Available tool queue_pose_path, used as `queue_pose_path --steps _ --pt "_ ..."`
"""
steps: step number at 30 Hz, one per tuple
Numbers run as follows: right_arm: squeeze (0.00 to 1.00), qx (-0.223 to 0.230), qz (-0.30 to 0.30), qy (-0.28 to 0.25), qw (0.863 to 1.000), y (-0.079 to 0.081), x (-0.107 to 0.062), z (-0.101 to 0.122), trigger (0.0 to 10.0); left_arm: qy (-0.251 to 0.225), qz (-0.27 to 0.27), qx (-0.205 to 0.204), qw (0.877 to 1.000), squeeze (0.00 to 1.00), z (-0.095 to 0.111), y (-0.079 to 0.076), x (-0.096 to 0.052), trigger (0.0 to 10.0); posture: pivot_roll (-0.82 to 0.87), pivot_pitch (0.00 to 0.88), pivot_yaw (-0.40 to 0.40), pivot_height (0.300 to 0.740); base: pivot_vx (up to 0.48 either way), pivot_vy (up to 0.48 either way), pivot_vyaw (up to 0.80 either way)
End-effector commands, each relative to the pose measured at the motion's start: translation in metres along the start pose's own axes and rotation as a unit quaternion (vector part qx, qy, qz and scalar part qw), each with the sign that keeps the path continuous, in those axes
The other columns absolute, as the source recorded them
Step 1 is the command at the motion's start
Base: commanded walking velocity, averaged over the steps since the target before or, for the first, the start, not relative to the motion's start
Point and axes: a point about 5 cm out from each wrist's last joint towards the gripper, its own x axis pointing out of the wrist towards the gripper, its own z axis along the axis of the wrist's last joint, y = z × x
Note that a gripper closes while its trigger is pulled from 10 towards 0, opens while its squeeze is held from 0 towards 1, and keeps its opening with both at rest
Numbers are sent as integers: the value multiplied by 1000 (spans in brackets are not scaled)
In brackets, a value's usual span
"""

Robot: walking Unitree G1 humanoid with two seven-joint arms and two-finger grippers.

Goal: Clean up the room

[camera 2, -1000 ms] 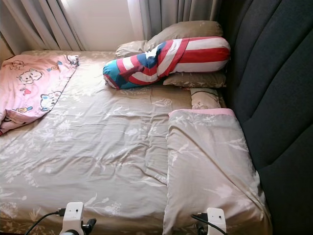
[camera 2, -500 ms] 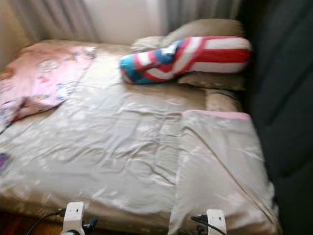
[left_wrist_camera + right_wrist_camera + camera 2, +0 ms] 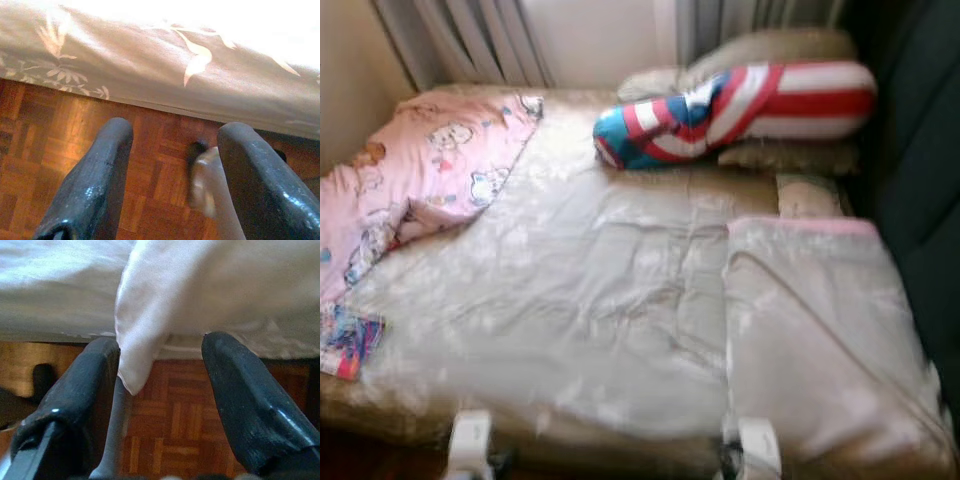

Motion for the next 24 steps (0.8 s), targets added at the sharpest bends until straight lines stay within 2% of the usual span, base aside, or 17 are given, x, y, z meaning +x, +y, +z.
queue_pose_path --steps 1,8,16,24 --pt "0 4 9 4 1000 8 1 0 10000 9 12 -1 1000 0 -3 9 -1 10000 -30 89 -2 740 0 480 0" --pt "0 6 9 8 1000 8 1 -1 10000 9 11 -2 1000 0 -3 9 -1 10000 -29 88 -1 740 0 480 0" --pt "0 7 1 12 1000 -7 -1 -2 10000 11 11 -5 1000 0 -4 9 -1 10000 -27 88 -3 740 0 480 0" --pt "0 8 -1 13 1000 -12 -1 -2 10000 11 11 -6 1000 0 -4 8 -1 10000 -28 85 -6 740 0 480 0"
